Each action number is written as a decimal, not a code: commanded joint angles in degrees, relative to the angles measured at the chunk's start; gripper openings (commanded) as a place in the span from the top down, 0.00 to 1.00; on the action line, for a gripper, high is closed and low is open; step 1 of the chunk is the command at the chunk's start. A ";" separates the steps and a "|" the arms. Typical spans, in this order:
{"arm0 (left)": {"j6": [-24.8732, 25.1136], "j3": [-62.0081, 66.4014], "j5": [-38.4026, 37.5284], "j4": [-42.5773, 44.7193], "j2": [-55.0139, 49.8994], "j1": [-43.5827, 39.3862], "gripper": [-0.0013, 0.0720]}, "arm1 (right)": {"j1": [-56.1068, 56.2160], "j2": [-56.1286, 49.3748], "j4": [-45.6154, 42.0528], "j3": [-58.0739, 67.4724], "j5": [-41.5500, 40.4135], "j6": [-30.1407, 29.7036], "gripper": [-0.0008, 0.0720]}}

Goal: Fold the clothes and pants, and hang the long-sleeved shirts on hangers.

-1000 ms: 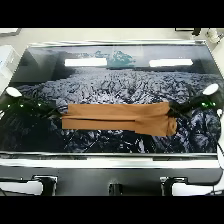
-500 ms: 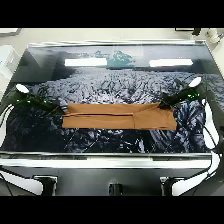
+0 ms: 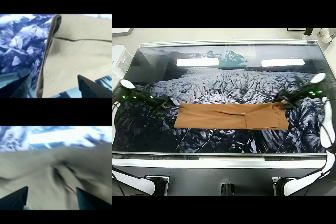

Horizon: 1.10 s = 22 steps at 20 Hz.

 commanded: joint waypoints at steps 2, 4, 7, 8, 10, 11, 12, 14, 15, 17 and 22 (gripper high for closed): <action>-2.29 4.50 -5.16 0.42 2.36 4.52 0.07 | -11.63 0.26 -3.04 0.07 10.05 1.95 0.01; -3.02 4.50 -7.61 0.39 4.02 5.20 0.07 | -13.81 0.26 -2.84 -3.45 7.98 0.85 0.00; -3.04 4.50 -8.92 0.37 7.04 3.43 0.07 | -13.62 -0.72 -0.15 -8.46 1.97 -3.96 0.00; -3.02 4.48 -8.90 0.37 7.93 2.49 0.07 | -13.62 -1.51 2.71 -9.57 0.68 -5.07 0.00; -3.04 4.50 -8.90 0.37 9.44 0.00 0.07 | -13.62 -3.61 8.66 -10.84 -0.20 -7.54 0.00; -3.04 4.48 -8.90 0.37 10.10 -1.53 0.07 | -13.51 -4.61 10.64 -10.86 -0.04 -8.28 0.00; -3.02 4.50 -8.90 0.37 10.56 -3.02 0.07 | -13.38 -5.46 12.31 -10.86 -0.07 -8.46 0.00; -3.02 4.50 -8.87 0.35 11.28 -6.21 0.07 | -12.44 -6.40 15.10 -11.08 0.09 -10.67 0.00; -3.02 4.50 -8.85 0.35 11.47 -7.82 0.07 | -11.69 -6.54 16.31 -11.15 0.48 -12.15 0.00; -3.02 4.50 -8.76 0.35 11.45 -10.67 0.07 | -9.84 -6.60 17.66 -11.15 1.70 -14.64 0.00; -3.02 4.50 -7.52 0.35 11.45 -16.68 0.08 | -4.17 -6.58 16.24 -11.13 1.05 -15.02 0.42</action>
